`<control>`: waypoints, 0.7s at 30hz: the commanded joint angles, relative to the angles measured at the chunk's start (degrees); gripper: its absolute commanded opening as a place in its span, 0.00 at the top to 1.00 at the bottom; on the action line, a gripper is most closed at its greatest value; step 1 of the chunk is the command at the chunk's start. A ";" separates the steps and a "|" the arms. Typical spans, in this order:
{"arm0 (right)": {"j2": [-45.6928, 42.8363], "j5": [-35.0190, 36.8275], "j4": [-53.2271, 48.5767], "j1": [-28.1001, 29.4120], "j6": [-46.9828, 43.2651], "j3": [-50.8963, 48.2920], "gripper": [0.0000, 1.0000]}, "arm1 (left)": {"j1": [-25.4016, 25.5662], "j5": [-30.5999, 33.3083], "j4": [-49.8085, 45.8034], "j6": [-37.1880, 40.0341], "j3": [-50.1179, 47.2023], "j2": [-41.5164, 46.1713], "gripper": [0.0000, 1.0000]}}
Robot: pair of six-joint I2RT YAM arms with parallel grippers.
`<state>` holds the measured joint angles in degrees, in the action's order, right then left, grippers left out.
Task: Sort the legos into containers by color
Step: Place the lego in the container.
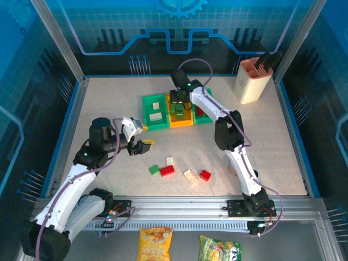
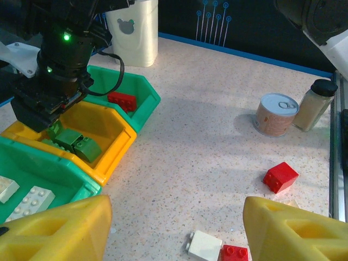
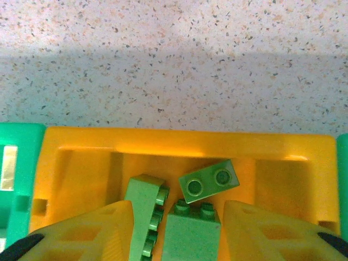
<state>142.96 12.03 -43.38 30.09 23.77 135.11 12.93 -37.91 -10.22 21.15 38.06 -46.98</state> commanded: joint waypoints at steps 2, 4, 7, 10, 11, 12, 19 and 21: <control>-5.57 0.59 -1.97 0.41 -0.98 -1.44 0.53 | 0.43 0.97 -0.59 -0.05 0.33 0.25 0.34; -6.63 -0.02 -2.14 0.67 -1.54 -2.66 0.53 | 0.43 1.14 -0.59 -0.07 0.43 0.14 0.34; -8.48 -0.86 -2.85 0.93 -2.80 -4.48 0.54 | 0.43 0.79 -0.33 -0.40 0.35 0.14 0.34; -11.84 -1.95 -2.71 1.19 -3.93 -8.05 0.54 | 0.44 0.58 -0.49 -0.30 0.50 -0.03 0.33; -12.87 -2.46 -2.24 1.26 -4.33 -9.52 0.54 | 0.51 0.56 -0.76 -0.16 0.56 0.00 0.34; -14.20 -3.29 -1.63 1.36 -4.72 -11.45 0.54 | 0.51 0.47 -1.05 0.19 0.66 0.01 0.33; -23.38 -7.71 2.23 2.37 -8.60 -25.28 0.54 | 0.41 2.32 -1.14 0.08 0.87 0.12 0.34; -25.91 -9.31 3.39 2.77 -9.85 -29.16 0.54 | 0.44 2.95 -1.12 -0.05 0.96 0.05 0.34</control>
<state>121.60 6.35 -41.80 31.64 16.82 109.93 12.93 -35.88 -10.24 20.99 38.06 -46.98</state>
